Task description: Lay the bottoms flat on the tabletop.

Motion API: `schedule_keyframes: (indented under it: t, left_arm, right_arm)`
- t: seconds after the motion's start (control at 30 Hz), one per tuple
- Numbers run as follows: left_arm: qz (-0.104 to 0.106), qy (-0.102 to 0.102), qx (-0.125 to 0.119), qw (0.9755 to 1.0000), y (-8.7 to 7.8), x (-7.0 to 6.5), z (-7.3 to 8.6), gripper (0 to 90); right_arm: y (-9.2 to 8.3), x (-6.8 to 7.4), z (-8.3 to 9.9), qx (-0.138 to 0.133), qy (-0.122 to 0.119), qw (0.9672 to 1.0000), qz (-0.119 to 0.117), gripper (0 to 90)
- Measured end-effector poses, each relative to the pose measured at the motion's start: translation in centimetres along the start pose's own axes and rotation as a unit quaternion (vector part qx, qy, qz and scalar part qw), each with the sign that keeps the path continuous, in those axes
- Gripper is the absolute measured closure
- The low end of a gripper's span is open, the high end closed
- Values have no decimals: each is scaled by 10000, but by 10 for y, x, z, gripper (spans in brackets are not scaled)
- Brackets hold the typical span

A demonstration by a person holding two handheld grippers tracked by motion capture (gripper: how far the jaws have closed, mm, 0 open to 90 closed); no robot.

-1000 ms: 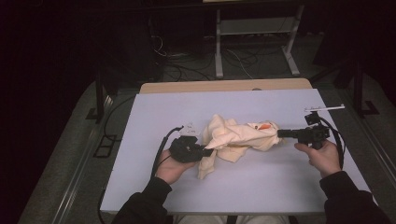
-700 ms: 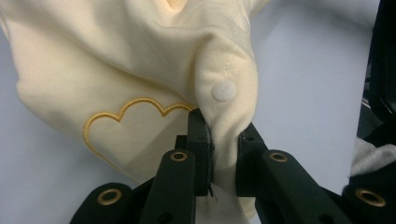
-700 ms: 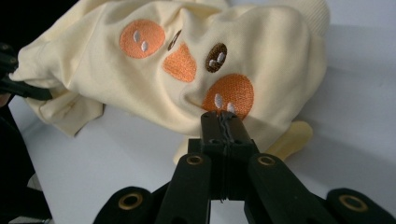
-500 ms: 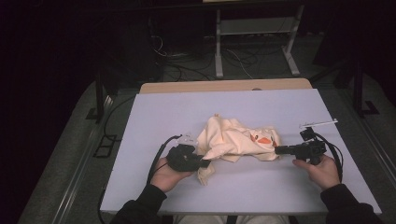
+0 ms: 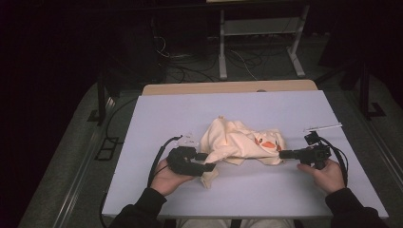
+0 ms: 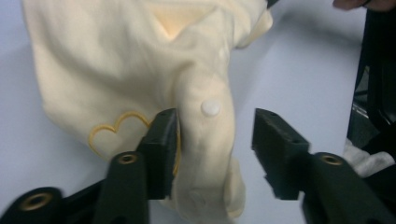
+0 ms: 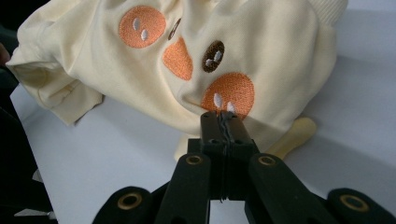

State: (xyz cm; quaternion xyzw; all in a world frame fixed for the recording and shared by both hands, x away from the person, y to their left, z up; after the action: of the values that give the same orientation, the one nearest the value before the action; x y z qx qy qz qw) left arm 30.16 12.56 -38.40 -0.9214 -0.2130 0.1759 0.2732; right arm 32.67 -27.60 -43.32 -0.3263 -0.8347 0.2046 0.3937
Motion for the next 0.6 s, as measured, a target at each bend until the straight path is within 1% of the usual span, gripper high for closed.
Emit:
schedule_keyframes:
  t: [0.07, 0.1, 0.13, 0.2, 0.23, 0.37, 0.43, 0.53, 0.6]
  left_arm:
    - [49, 4, -95, 9999, -5, 1, -7, 362]
    - [65, -4, -160, 9999, -7, 2, -10, 287]
    - [42, 36, -212, 9998, -9, 3, -14, 287]
    - [1, 54, -336, 9994, -12, 5, -22, 225]
    - [-3, 41, -361, 9993, -13, 7, -25, 180]
    - [-145, 75, -470, 9988, -8, 16, -40, 144]
    - [-209, 23, -508, 9985, -2, 21, -47, 145]
    - [-291, -26, -434, 9986, 12, 30, -59, 147]
    - [-358, -11, -284, 9990, 23, 37, -66, 152]
  right_arm:
    - [1, 1, 1, 38, -20, 10000, -17, 876]
    - [2, 1, 1, 53, -19, 10000, -24, 876]
    - [2, 2, 2, 73, -26, 10000, -40, 876]
    - [3, 4, 3, 114, -47, 9999, -65, 876]
    - [5, 6, 4, 146, -77, 9998, -91, 876]
    - [8, 10, 6, 223, -131, 9996, -127, 876]
    - [11, 13, 6, 267, -179, 9994, -148, 876]
    - [13, 17, 8, 369, -262, 9988, -161, 876]
    - [15, 19, 8, 387, -332, 9986, -167, 876]
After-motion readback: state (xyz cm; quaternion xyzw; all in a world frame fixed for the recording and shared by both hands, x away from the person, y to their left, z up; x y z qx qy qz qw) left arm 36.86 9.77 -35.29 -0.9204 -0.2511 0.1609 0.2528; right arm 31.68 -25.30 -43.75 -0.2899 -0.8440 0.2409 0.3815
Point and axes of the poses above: each handheld gripper's, and its own axes: y roughly forward along the jaws, z roughly out of its underside, x roughly to its left, the point moved 1 cm from there along y, roughly forward along the jaws, and after that the axes turned 4 degrees about -x, right-handed, at the moved point
